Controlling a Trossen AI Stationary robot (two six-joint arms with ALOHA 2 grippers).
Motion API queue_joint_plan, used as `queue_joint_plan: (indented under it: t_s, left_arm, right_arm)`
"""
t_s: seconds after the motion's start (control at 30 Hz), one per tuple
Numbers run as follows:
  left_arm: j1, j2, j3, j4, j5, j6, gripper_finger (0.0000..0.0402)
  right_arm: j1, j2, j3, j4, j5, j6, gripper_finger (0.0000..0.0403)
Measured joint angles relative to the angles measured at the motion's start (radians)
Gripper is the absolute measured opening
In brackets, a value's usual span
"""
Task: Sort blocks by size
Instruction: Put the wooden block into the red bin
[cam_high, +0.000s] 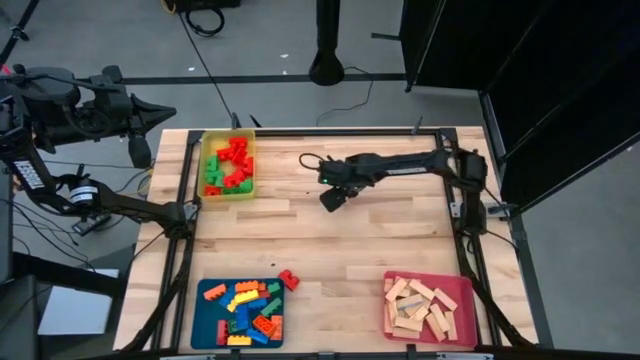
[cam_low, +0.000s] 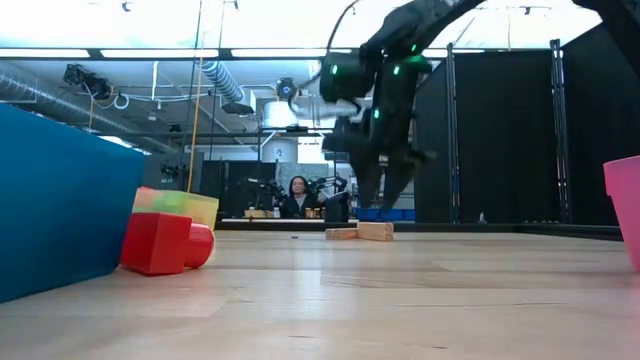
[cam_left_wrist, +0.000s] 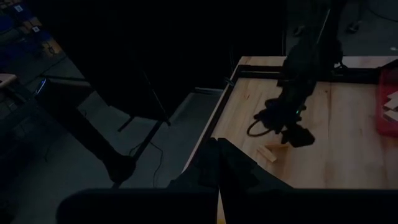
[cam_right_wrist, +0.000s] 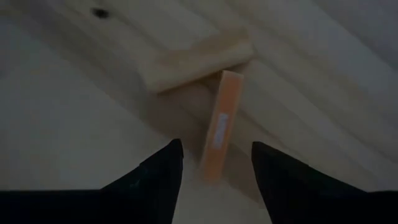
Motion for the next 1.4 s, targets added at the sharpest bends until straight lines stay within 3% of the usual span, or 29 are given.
queue_joint_plan:
  t_s: [0.27,0.33,0.47,0.8,0.93,1.07,1.27,1.4]
  left_arm:
    - [0.000,0.000,0.000,0.000,0.000,0.004,0.0002]
    - [0.000,0.000,0.000,0.000,0.000,0.005,0.0002]
    - [0.000,0.000,0.000,0.000,-0.003,0.033,0.0002]
    - [0.000,0.000,0.000,0.000,-0.004,0.033,0.0002]
    - [0.000,0.000,0.000,0.000,-0.005,0.030,0.0002]
    - [0.000,0.000,0.000,0.000,-0.005,0.029,0.0002]
    - [0.000,0.000,0.000,0.000,-0.005,-0.002,0.0002]
    - [0.000,0.000,0.000,0.000,-0.005,-0.010,0.0002]
  right_arm:
    - [-0.021,0.142,0.007,0.040,-0.091,-0.042,0.0197]
    - [-0.020,0.161,0.008,0.029,-0.094,-0.042,0.0170]
    - [-0.004,0.146,0.006,0.015,-0.066,-0.043,0.0063]
    - [0.061,-0.062,0.000,-0.112,-0.060,-0.022,0.0073]
    - [0.174,-0.176,0.000,-0.206,-0.116,0.065,0.0073]
    - [0.366,-0.271,0.001,-0.306,-0.175,0.214,0.0073]
    - [0.692,-0.325,0.001,-0.519,-0.229,0.617,0.0073]
    - [0.867,-0.319,-0.006,-0.547,-0.308,0.833,0.0073]
